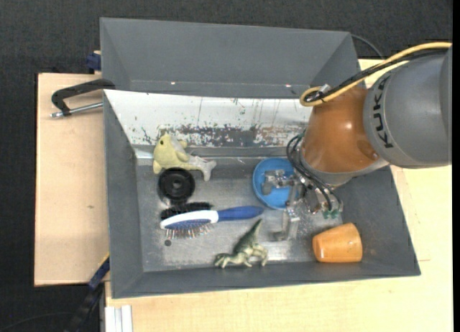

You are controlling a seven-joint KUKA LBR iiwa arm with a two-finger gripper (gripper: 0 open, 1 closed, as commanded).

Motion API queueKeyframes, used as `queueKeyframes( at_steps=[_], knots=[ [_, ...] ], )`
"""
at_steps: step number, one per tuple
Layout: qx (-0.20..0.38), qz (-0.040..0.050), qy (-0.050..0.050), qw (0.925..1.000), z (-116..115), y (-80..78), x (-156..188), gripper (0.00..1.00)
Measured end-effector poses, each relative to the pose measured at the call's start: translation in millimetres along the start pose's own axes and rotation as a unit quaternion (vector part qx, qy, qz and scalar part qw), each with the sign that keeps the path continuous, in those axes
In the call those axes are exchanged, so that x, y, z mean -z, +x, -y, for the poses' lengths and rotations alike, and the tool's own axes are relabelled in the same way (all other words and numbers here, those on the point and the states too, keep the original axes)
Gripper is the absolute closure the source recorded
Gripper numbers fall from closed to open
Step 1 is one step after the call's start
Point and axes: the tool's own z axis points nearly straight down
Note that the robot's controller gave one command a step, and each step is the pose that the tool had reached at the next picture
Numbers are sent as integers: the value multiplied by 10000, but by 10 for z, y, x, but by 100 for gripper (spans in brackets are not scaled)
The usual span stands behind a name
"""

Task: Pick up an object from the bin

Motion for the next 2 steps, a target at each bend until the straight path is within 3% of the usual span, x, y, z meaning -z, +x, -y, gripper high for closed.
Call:
queueKeyframes(
  at_steps=[1, 2],
  knots=[
    [-9, 31, 13, 10000, 19, -11, 47, 100],
    [-16, 104, 27, 9999, 132, -211, 1411, 100]
  ],
)
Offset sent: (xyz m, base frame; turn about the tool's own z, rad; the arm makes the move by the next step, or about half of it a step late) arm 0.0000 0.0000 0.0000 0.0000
